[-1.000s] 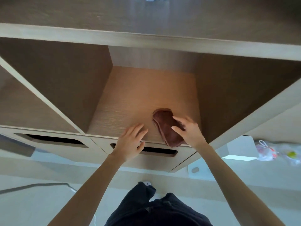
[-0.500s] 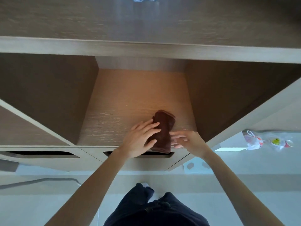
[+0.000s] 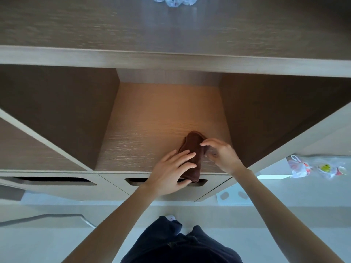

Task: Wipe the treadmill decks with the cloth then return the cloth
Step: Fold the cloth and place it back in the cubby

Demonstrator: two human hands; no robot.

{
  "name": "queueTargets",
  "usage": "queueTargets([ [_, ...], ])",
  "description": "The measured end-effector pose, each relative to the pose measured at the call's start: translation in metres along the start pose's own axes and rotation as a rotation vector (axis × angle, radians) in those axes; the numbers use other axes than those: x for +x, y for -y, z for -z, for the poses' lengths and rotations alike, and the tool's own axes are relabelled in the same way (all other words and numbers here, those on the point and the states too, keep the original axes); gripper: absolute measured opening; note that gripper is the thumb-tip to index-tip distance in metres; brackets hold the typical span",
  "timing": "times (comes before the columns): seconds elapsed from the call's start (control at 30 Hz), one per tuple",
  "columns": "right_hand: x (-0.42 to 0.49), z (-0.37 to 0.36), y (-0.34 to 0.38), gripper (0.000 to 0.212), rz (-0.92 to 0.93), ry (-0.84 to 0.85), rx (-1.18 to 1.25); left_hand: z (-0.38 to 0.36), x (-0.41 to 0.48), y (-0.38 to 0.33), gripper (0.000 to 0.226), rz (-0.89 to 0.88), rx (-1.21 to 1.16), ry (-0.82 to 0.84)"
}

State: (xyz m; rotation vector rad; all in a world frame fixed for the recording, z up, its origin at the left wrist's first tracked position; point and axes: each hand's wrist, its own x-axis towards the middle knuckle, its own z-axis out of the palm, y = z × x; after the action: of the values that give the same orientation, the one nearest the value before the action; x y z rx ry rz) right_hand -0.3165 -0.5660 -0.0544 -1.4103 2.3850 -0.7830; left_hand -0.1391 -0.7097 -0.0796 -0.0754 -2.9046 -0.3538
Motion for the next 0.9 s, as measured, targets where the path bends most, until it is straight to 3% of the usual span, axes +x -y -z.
queueTargets([
  [0.1, -0.002, 0.004, 0.004, 0.031, -0.023, -0.028, -0.100, 0.009, -0.001, 0.012, 0.037, 0.000, 0.009, -0.007],
  [0.27, -0.015, -0.002, 0.015, 0.023, 0.058, -0.056, -0.101, 0.021, -0.034, 0.043, 0.058, 0.129, -0.016, -0.059],
  [0.43, -0.019, -0.020, 0.019, 0.042, 0.090, -0.138, -0.135, 0.009, -0.034, 0.028, 0.068, 0.101, -0.012, 0.035],
  [0.53, -0.017, -0.026, 0.019, 0.050, 0.077, -0.169, -0.228, 0.009, -0.021, 0.030, 0.058, 0.141, -0.063, -0.080],
  [0.63, -0.009, -0.021, 0.023, 0.042, 0.094, -0.184, -0.253, 0.020, -0.010, 0.036, 0.044, 0.111, -0.051, -0.191],
  [0.7, -0.002, -0.010, 0.024, 0.037, 0.038, -0.172, -0.157, 0.032, -0.002, 0.043, 0.035, 0.149, -0.103, -0.224],
  [0.83, 0.017, 0.025, 0.020, 0.026, -0.182, 0.056, 0.327, 0.059, 0.011, 0.059, 0.024, 0.491, -0.593, -0.102],
  [0.9, 0.029, 0.031, 0.016, 0.020, -0.237, 0.099, 0.338, 0.058, 0.019, 0.066, 0.024, 0.580, -0.616, -0.076],
])
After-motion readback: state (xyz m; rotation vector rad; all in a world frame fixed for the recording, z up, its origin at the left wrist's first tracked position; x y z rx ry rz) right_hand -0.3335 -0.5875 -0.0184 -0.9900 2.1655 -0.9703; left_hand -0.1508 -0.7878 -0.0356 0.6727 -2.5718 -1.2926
